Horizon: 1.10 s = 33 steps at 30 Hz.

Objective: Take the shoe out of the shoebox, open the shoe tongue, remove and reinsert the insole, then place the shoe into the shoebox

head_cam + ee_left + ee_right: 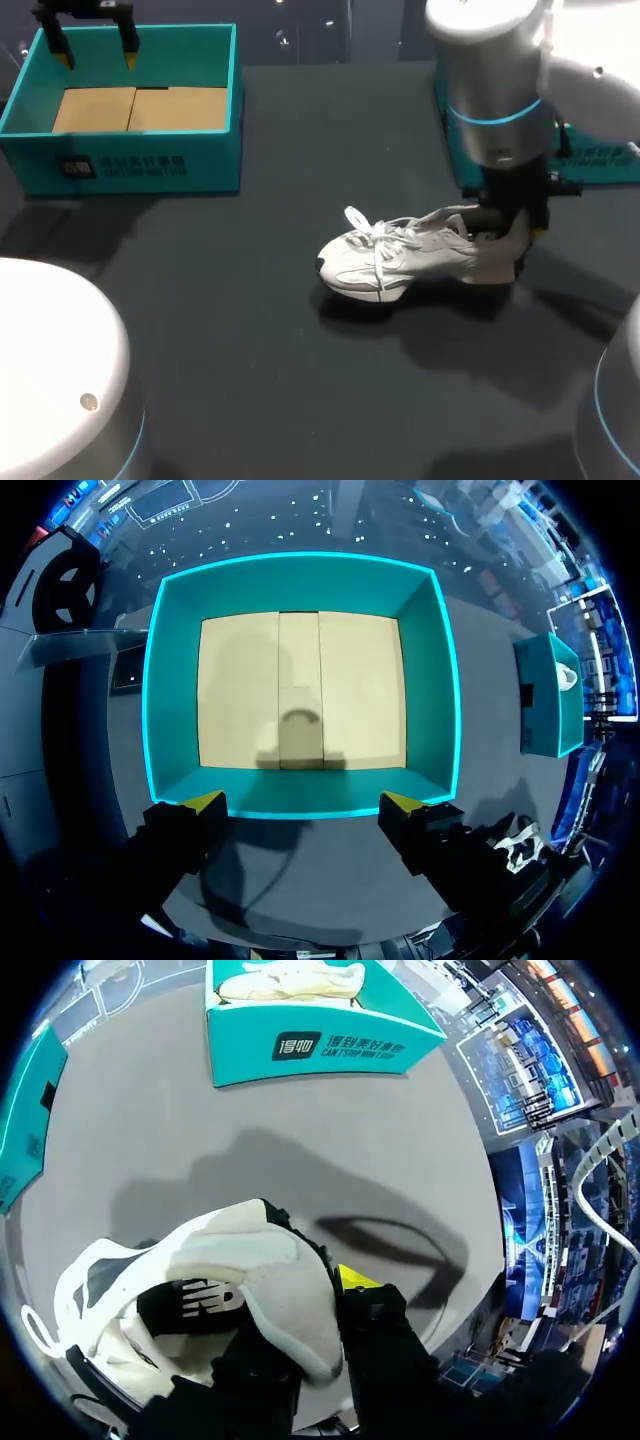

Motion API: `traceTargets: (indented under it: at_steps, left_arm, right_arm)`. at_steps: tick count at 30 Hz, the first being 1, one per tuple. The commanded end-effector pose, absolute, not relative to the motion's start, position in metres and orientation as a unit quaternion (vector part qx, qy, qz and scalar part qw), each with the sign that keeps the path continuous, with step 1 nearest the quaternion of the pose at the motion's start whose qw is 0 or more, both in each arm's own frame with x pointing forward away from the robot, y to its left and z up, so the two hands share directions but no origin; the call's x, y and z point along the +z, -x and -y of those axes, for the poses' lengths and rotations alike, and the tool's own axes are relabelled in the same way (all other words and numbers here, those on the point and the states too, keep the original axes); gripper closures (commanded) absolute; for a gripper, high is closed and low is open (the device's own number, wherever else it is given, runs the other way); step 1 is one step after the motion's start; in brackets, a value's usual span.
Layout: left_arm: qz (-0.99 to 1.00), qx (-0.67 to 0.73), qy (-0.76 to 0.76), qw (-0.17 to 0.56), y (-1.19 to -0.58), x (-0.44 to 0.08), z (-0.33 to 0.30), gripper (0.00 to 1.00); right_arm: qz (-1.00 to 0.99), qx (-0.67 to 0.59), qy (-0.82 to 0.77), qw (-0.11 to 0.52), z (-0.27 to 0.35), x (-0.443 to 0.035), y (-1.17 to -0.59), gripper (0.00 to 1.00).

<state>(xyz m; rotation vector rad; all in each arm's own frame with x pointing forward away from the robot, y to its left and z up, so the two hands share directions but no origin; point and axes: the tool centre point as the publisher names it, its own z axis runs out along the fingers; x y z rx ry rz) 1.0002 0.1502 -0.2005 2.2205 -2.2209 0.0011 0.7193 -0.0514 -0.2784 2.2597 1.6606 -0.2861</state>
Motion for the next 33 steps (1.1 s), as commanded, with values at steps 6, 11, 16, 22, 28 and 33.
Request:
traceTargets:
  at_steps: [6,11,16,22,28,33]
  left_arm:
    - [0.707,0.0,-0.707,0.0,-1.0,-0.2,-0.15,0.0]
    - [0.707,0.0,-0.707,0.0,-1.0,-0.2,-0.15,0.0]
    - [0.707,0.0,-0.707,0.0,-1.0,-0.2,-0.15,0.0]
    - [0.707,0.0,-0.707,0.0,-1.0,-0.2,-0.15,0.0]
    - [0.707,0.0,-0.707,0.0,-1.0,-0.2,-0.15,0.0]
    - [0.707,0.0,-0.707,0.0,-1.0,-0.2,-0.15,0.0]
  right_arm:
    - [-0.576,-0.12,-0.797,0.139,0.032,-0.325,-0.722,1.0]
    - [-0.577,-0.125,-0.796,0.132,0.026,-0.339,-0.718,1.0]
    - [-0.579,-0.126,-0.796,0.126,0.018,-0.346,-0.715,1.0]
    - [-0.584,-0.125,-0.793,0.121,0.008,-0.345,-0.705,1.0]
    - [-0.593,-0.127,-0.787,0.115,-0.001,-0.35,-0.698,1.0]
    - [-0.594,-0.128,-0.788,0.104,-0.007,-0.359,-0.696,1.0]
